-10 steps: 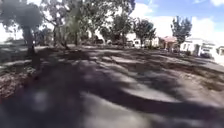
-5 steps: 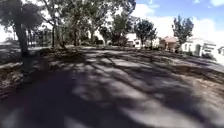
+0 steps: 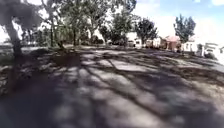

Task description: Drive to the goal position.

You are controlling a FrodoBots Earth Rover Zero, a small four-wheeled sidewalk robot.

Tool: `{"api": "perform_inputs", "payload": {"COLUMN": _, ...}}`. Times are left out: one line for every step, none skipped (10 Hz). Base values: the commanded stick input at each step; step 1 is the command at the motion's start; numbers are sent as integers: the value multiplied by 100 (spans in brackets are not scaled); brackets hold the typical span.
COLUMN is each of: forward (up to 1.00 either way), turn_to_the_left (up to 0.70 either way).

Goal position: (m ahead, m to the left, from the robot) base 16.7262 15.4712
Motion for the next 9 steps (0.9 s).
{"api": "perform_inputs", "payload": {"forward": 100, "turn_to_the_left": 0}}
{"api": "perform_inputs", "payload": {"forward": 100, "turn_to_the_left": 38}}
{"api": "perform_inputs", "payload": {"forward": 100, "turn_to_the_left": 27}}
{"api": "perform_inputs", "payload": {"forward": 100, "turn_to_the_left": 16}}
{"api": "perform_inputs", "payload": {"forward": 100, "turn_to_the_left": 5}}
{"api": "perform_inputs", "payload": {"forward": 100, "turn_to_the_left": 0}}
{"api": "perform_inputs", "payload": {"forward": 100, "turn_to_the_left": 0}}
{"api": "perform_inputs", "payload": {"forward": 100, "turn_to_the_left": 0}}
{"api": "perform_inputs", "payload": {"forward": 100, "turn_to_the_left": 0}}
